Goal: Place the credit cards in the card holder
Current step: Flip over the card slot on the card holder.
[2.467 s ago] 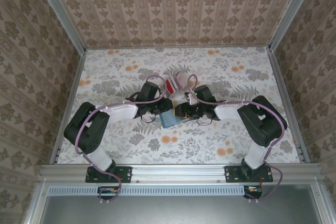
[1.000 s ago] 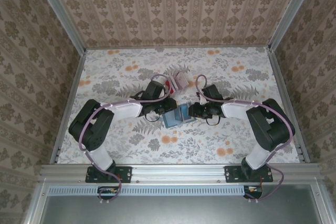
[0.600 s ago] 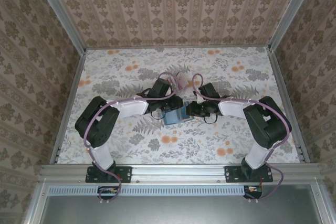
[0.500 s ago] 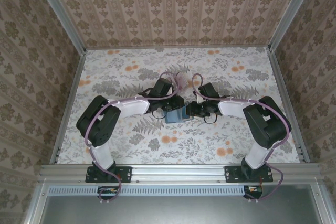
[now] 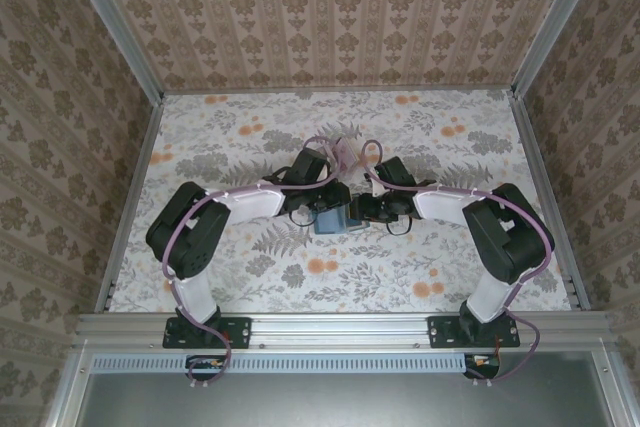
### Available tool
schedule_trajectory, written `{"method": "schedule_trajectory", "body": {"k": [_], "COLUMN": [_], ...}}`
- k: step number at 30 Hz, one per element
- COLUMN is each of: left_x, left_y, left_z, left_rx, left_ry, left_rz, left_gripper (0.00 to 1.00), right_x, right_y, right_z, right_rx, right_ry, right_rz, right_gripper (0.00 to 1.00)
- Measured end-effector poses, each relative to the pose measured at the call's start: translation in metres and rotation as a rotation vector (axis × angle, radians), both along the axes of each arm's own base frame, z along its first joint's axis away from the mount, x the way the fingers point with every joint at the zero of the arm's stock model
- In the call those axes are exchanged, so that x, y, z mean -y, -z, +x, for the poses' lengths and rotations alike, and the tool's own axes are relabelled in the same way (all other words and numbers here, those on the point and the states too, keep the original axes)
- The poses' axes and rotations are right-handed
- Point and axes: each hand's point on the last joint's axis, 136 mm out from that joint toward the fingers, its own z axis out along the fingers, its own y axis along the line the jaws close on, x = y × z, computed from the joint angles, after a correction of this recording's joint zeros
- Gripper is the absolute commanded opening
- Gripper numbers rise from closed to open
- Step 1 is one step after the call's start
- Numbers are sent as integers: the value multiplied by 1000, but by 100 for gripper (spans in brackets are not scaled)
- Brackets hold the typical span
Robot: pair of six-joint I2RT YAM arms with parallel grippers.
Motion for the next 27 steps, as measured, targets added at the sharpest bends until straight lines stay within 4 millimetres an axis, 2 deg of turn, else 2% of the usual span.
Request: {"method": "schedule_trajectory", "body": {"k": [5,9,14,18,21,27], "left_x": [-7,-13,-13,-13,-13,-16], "left_y": [7,15,14,10,6,3], "left_z": [-1,-5,-6,-5,-6,-5], "left_rx": [-13,-33,-31,-24,-17,-15], "left_ry": [-9,-12,-12,-12,-12,-18], "left_rz": [11,26,24,17,12,11], "left_gripper": [21,20,21,21,21,21], "right_x": [6,9,7,3,-4,-22], "right_y": [-6,-23,-38,-40,-35,-7], "right_z": [-4,-6,-4,-3,-2,-9], "right_rx": [-1,27,61,59,33,-52], "right_ry": [10,14,16,7,0,-26], "right_rz": [-24,-20,0,17,46,59], "right_gripper": [48,45,26,17,12,12]}}
